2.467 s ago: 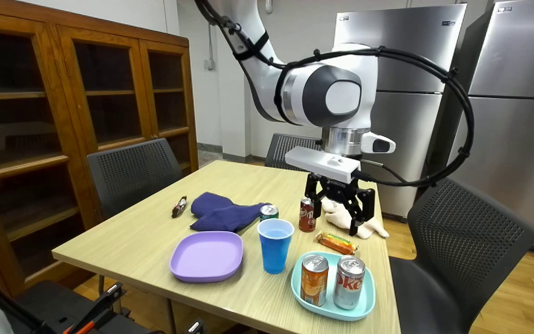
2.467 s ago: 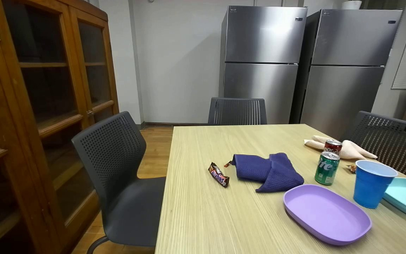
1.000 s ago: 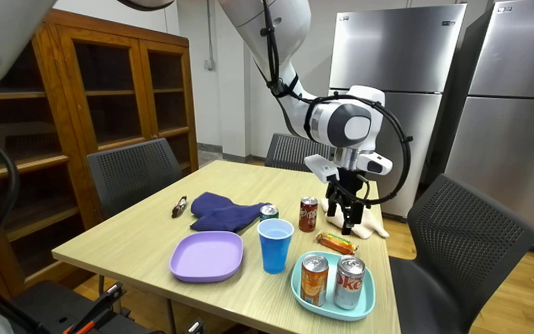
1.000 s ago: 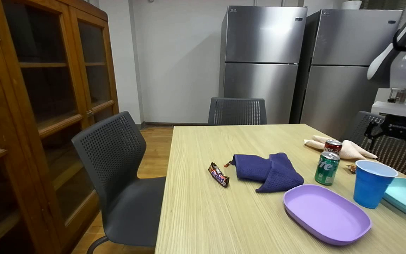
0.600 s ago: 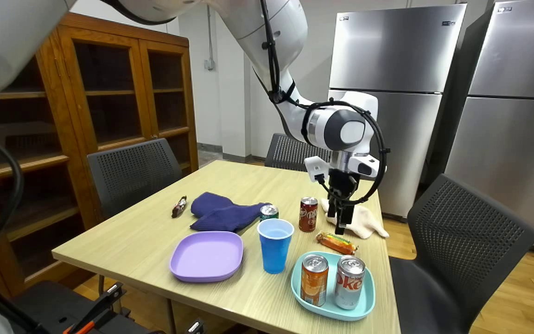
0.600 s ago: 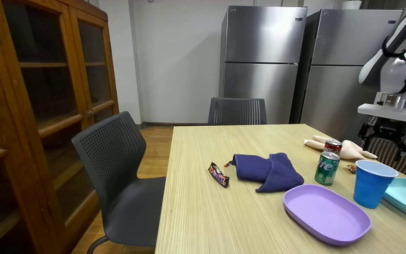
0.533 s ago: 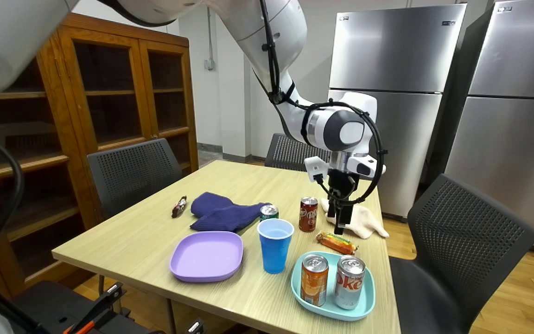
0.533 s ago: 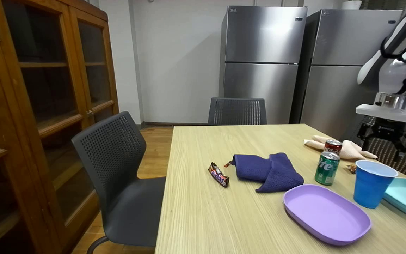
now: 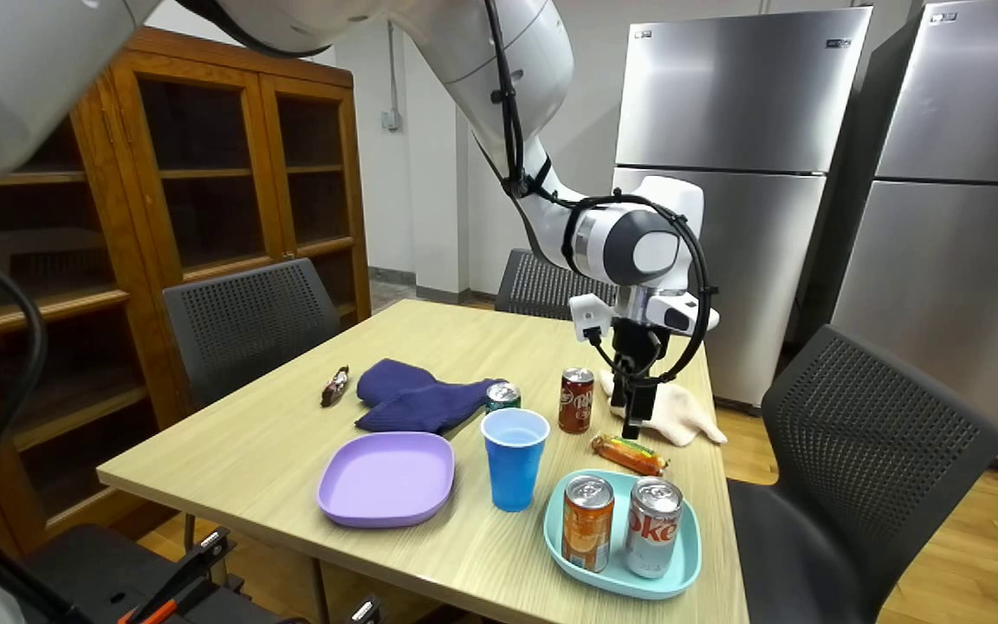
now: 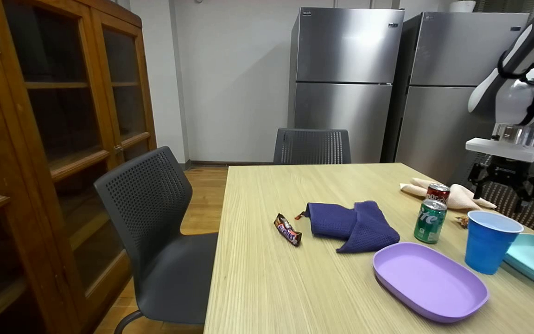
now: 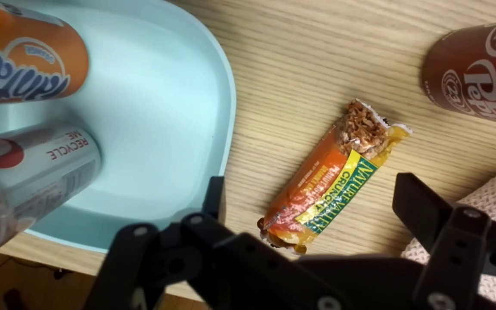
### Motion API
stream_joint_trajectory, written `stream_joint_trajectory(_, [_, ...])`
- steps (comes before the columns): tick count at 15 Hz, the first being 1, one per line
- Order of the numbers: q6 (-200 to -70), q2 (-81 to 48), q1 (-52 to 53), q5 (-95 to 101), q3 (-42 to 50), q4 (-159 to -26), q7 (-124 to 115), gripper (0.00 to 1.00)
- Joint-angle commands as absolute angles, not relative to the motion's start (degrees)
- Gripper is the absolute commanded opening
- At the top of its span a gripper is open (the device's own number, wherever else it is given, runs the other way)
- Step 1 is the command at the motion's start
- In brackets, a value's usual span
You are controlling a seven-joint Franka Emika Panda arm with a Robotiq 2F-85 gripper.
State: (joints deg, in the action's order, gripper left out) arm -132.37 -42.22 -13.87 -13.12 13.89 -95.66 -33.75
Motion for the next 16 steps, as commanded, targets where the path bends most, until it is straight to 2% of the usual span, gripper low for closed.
stream_joint_trajectory(1, [-132.91, -42.67, -13.44, -13.75, 14.32, -95.31, -34.44, 1.0])
stream_joint_trajectory(16, [-129.42, -49.63, -13.29, -14.82, 14.48, -87.19, -50.31, 1.0])
